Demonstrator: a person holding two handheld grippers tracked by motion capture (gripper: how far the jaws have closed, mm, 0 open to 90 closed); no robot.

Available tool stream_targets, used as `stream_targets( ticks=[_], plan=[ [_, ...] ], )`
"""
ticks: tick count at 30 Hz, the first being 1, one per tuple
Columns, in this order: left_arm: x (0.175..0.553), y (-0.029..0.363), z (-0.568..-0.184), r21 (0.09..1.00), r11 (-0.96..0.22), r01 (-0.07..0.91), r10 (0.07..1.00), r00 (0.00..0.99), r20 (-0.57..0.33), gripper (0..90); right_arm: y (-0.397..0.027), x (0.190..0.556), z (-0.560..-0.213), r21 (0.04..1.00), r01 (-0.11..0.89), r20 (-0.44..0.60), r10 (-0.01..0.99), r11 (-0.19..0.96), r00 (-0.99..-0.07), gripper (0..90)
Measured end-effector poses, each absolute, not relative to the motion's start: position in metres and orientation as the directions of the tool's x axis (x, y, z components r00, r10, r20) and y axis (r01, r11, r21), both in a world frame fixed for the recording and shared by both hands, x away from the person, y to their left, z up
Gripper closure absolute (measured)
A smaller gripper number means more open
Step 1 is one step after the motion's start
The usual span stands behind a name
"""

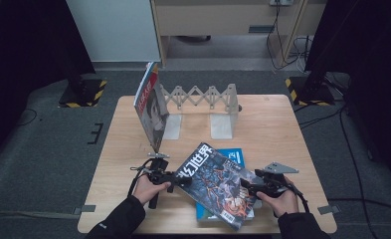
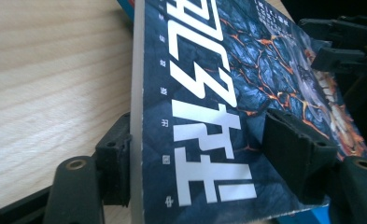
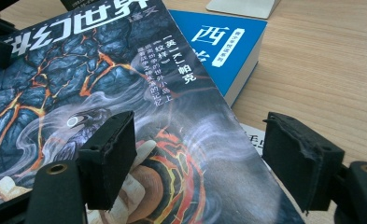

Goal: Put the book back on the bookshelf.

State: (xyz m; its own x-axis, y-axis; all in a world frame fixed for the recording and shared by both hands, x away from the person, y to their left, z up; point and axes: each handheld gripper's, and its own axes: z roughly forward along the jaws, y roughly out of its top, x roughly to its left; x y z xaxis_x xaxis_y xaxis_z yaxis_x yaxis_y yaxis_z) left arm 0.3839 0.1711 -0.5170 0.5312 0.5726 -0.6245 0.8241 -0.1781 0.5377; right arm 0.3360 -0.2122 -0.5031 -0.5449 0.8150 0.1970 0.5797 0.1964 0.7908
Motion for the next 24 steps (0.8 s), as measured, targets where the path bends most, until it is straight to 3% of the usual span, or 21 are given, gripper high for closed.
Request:
stream_targets(
  ticks=[5, 14, 21, 24],
  plan=[
    [0.382, 0.171, -0.514, 0.544, -0.182, 0.819, 0.576, 0.537, -0.616, 35.1, -0.212, 0.336, -0.503, 0.792, 0.58, 0.201, 0.814, 0.192, -0.544, 26.0],
    [0.374, 0.18, -0.49, 0.586, -0.095, 0.805, 0.528, 0.54, -0.656, 57.6, -0.213, 0.336, -0.503, 0.793, 0.577, 0.194, 0.815, 0.197, -0.545, 26.0],
    [0.375, 0.179, -0.489, 0.567, -0.078, 0.82, 0.514, 0.521, -0.682, 57.0, -0.213, 0.336, -0.504, 0.792, 0.58, 0.198, 0.817, 0.193, -0.542, 26.0],
    [0.373, 0.176, -0.491, 0.576, -0.124, 0.808, 0.561, 0.536, -0.631, 54.4, -0.213, 0.336, -0.504, 0.792, 0.58, 0.2, 0.816, 0.19, -0.542, 26.0]
  ],
)
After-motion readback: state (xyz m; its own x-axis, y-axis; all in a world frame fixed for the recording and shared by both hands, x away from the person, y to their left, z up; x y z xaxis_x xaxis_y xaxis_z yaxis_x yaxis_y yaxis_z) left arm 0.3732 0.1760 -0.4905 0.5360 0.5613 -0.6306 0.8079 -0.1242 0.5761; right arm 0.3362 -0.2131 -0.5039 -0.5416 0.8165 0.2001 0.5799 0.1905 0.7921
